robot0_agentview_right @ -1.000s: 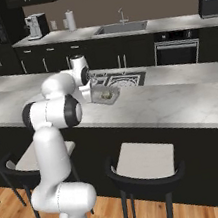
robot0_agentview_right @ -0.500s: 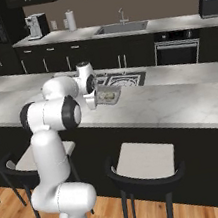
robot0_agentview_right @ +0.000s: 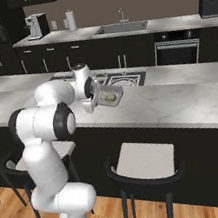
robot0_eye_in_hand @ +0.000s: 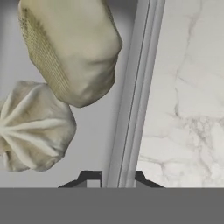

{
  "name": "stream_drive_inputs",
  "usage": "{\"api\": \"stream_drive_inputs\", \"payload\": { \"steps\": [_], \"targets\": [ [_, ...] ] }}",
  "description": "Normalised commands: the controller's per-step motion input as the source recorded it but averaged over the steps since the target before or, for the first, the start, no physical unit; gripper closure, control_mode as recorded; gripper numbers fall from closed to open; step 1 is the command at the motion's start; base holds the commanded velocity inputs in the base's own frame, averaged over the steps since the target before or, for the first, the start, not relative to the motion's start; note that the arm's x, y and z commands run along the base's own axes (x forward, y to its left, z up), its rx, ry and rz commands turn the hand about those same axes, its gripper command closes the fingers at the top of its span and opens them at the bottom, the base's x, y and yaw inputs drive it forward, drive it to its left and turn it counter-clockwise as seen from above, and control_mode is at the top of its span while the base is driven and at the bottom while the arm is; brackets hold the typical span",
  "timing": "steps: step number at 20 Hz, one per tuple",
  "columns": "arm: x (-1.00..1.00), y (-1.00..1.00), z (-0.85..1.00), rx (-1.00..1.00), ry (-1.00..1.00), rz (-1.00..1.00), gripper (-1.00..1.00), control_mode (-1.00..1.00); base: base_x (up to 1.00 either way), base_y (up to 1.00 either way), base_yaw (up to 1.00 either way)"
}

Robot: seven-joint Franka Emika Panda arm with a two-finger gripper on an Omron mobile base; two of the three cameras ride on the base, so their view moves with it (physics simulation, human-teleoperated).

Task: Place two dumplings into each of the tupperware containers and then place the containers in the fridge.

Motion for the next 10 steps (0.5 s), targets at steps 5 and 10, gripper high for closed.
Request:
{"api": "stream_drive_inputs", "payload": {
  "steps": [5,10],
  "targets": [
    [-0.37,0.0,0.9,0.0,0.03,-0.04,1.0,-1.0,0.0,0.0,0.0],
    [-1.0,-0.07,0.43,0.0,0.0,-0.05,1.0,-1.0,0.0,0.0,0.0]
  ]
}}
